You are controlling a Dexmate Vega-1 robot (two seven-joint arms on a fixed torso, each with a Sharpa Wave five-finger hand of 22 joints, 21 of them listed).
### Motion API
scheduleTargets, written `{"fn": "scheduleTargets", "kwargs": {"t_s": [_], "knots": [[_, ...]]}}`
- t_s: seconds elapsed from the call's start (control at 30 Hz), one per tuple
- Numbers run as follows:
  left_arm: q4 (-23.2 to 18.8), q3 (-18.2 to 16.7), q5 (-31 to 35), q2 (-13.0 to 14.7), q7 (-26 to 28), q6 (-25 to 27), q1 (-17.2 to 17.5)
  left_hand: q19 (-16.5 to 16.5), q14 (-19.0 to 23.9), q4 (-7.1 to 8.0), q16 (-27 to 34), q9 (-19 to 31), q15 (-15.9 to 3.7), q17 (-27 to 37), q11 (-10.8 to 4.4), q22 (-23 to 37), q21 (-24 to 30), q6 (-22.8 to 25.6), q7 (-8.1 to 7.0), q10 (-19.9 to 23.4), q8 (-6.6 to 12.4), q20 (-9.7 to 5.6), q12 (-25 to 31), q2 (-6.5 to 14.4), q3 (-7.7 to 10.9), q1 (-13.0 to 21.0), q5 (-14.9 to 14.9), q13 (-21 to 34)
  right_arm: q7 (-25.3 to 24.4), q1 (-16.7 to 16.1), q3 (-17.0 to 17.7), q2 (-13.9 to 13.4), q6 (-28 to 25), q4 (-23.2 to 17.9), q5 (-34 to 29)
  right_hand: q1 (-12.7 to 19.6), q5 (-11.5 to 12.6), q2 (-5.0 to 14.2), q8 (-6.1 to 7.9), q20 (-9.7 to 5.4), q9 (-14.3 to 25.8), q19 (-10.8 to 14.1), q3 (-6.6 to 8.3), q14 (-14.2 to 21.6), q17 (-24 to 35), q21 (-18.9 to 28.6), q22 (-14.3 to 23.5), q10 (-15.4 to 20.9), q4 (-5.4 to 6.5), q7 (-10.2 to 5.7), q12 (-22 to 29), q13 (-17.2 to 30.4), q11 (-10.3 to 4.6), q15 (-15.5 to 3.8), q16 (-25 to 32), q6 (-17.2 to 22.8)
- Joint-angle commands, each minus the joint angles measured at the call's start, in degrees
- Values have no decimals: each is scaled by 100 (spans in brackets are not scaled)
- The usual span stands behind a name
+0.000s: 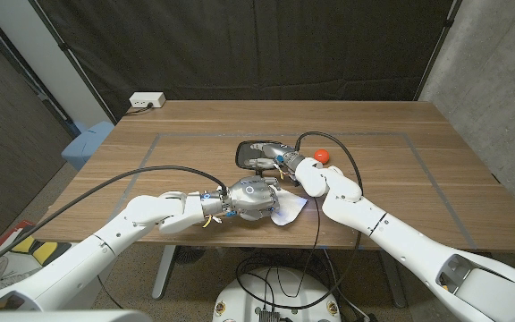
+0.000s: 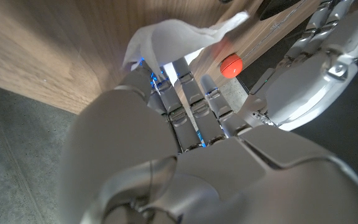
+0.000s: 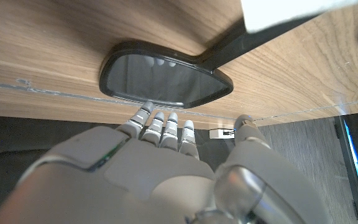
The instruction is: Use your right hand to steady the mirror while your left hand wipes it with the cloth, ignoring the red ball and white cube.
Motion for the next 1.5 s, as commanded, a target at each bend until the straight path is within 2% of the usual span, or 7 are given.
{"fn": "scheduleTargets", "kwargs": {"t_s": [0.03, 0.4, 0.9, 0.97, 1.03, 1.17, 1.5], "knots": [[1305, -2435, -136, -2169, 4119, -333, 305, -48, 30, 24, -47, 103, -660, 79, -20, 8, 50, -23, -24, -27, 64, 4, 384, 96, -22, 65, 55, 1171, -229, 168, 57, 362, -832, 170, -123, 51, 35, 81, 49, -4, 14, 72, 19, 38, -1, -8, 18, 56, -39, -16, 37, 17, -16, -36, 27, 53], [1561, -2763, 3, -2545, 4119, -519, 185, -64, 33, 34, -90, 85, -659, 115, -19, 2, 75, -29, -8, -49, 63, 13, 404, 99, -33, 66, 59, 1233, -199, 497, -34, 481, -760, 468, -42, 89, 28, 132, 52, -11, 14, 82, 41, 43, 1, -8, 19, 74, -49, -24, 41, 16, -14, -34, 26, 62], [1220, -3266, 287, -2844, 4119, -694, 183, -78, 53, 37, -144, 81, -662, 168, -23, -10, 111, -21, -22, -73, 83, 10, 425, 93, -46, 79, 68, 1314, -218, 761, -192, 611, -461, 871, 28, 119, 16, 142, 68, -21, 13, 111, 40, 70, 2, -2, 20, 123, -67, -26, 54, 15, -30, -69, 30, 110], [1180, -3335, 310, -2899, 4119, -764, 187, -81, 58, 37, -149, 70, -662, 176, -23, -11, 116, -23, -14, -74, 79, 15, 428, 92, -48, 82, 69, 1325, -205, 763, -210, 616, -449, 866, 24, 130, 16, 186, 79, -25, 12, 125, 54, 94, 7, 2, 21, 156, -58, -30, 64, 14, -69, -80, 41, 141], [1134, -3403, 354, -2960, 4119, -793, 198, -85, 61, 37, -156, 72, -662, 183, -22, -12, 119, -19, -12, -74, 85, 15, 431, 91, -50, 84, 70, 1335, -170, 757, -253, 581, -431, 829, -19, 208, 25, 331, 112, -58, 12, 185, 142, 175, 14, 22, 24, 304, -39, -74, 108, 13, -278, -134, 66, 248], [1061, -3478, 391, -3007, 4119, -772, 225, -84, 60, 38, -170, 70, -660, 194, -23, -15, 129, -30, -19, -71, 84, 17, 437, 90, -52, 86, 72, 1353, 14, 782, -346, 544, -461, 837, -94, 240, 14, 332, 167, -58, 10, 239, 173, 288, 22, 40, 27, 506, -16, -115, 166, 10, -381, -181, 98, 429], [876, -3421, 382, -2799, 4119, -391, 327, -95, 74, 46, -204, 64, -661, 228, -22, -22, 151, -28, -11, -74, 95, 14, 449, 93, -59, 89, 76, 1401, 216, 744, -553, 509, -743, 907, -450, 225, -2, 310, 238, -52, 8, 253, 169, 292, 35, 43, 31, 647, 36, -145, 188, 8, -252, -170, 84, 696]]}}
